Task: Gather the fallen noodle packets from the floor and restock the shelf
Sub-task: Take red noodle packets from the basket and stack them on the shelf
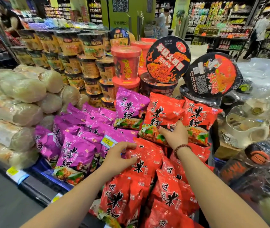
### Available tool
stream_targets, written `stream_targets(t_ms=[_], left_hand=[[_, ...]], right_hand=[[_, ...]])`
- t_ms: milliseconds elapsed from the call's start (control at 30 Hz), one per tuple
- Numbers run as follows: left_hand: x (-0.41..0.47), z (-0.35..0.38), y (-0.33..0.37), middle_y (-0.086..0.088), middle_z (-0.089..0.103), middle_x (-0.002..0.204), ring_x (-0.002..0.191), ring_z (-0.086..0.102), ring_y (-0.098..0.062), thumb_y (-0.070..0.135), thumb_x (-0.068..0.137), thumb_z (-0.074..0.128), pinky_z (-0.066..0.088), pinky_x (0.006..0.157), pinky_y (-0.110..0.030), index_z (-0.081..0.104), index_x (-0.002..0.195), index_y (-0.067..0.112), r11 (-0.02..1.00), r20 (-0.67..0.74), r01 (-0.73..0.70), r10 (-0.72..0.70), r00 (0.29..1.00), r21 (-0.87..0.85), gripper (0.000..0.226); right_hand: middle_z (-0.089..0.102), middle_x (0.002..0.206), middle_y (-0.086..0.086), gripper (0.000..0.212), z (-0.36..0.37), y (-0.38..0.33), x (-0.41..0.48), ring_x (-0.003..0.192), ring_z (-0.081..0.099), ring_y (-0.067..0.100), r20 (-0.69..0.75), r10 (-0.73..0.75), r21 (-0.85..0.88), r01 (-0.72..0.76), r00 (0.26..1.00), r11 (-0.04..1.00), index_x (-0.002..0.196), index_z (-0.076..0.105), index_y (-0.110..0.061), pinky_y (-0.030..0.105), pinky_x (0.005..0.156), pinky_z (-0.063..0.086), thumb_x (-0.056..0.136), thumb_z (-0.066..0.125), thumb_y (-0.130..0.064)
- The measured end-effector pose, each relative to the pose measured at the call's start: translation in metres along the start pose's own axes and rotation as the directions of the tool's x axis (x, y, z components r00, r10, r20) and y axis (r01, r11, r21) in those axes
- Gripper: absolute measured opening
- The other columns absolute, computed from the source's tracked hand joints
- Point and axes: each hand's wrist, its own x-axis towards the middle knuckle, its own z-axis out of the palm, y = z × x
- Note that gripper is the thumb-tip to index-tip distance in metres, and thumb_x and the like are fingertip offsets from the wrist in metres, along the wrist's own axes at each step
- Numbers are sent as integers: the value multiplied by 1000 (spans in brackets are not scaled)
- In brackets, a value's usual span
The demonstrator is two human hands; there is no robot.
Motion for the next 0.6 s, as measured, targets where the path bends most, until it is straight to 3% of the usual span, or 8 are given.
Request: stream_targets(t_ms=[100, 167, 200, 267, 333, 400, 500, 600], left_hand=[[-1, 0, -1, 14, 66, 109, 106, 61, -4, 29, 65, 76, 47, 98, -25, 63, 96, 42, 1000, -4, -8, 8, 1000, 4, 36], [-2, -1, -2, 17, 64, 108, 103, 61, -2, 16, 72, 80, 46, 97, -22, 65, 97, 38, 1000, -1, -5, 5, 1000, -2, 37], [-3, -2, -3, 19, 63, 107, 101, 60, 0, 9, 75, 79, 46, 95, -19, 66, 100, 34, 1000, 3, -5, 5, 1000, -3, 37], [-6, -4, -4, 18, 63, 106, 98, 59, 6, 5, 78, 77, 44, 90, -9, 69, 105, 26, 1000, 13, -12, 12, 1000, 0, 35], [-10, -6, -6, 17, 63, 107, 97, 58, 12, 5, 79, 77, 43, 88, -6, 69, 108, 22, 1000, 17, -15, 15, 1000, -17, 34], [-15, -10, -5, 16, 63, 109, 100, 58, 11, 7, 79, 77, 44, 89, -9, 68, 106, 26, 999, 6, -17, 17, 1000, -32, 34], [-23, -20, -4, 18, 63, 110, 104, 56, 8, 13, 77, 80, 40, 87, -6, 66, 100, 37, 999, -15, -26, 25, 1000, -27, 36], [-30, -36, -4, 21, 62, 108, 103, 60, -3, 23, 70, 79, 47, 92, -23, 63, 95, 44, 999, -42, -11, 9, 999, -45, 37]], right_hand=[[53, 130, 9, 81, 4, 2, -8, 118, 53, 29, -192, -55, -232, 9, 980, 973, 133, 39, -9, 40, 87, 48, 74, 73, -53], [43, 139, 15, 92, 6, 5, -15, 129, 40, 32, -319, -311, -425, 158, 895, 891, 142, 31, -6, 45, 104, 39, 73, 75, -49], [39, 142, 17, 91, 8, 6, -16, 132, 35, 33, -298, -460, -535, 253, 836, 806, 143, 30, -6, 46, 109, 33, 74, 75, -46], [30, 149, 17, 87, 9, 7, -14, 139, 25, 35, -110, -650, -698, 407, 752, 589, 146, 29, -14, 48, 115, 20, 77, 71, -46], [16, 159, 12, 85, 11, 9, -11, 145, 10, 34, 133, -639, -748, 500, 757, 437, 151, 22, -29, 49, 117, 5, 81, 61, -57], [-7, 161, 9, 89, 11, 9, -10, 147, -8, 32, 292, -500, -772, 510, 815, 381, 153, 2, -36, 49, 118, -2, 84, 49, -67], [-22, 158, 8, 96, 9, 3, -9, 146, -17, 31, 341, -369, -808, 471, 864, 354, 150, -14, -35, 49, 119, -1, 84, 45, -70], [-19, 159, 8, 93, 5, -9, -11, 147, -14, 30, 357, -321, -816, 460, 877, 350, 150, -14, -35, 48, 120, 1, 86, 45, -68]])
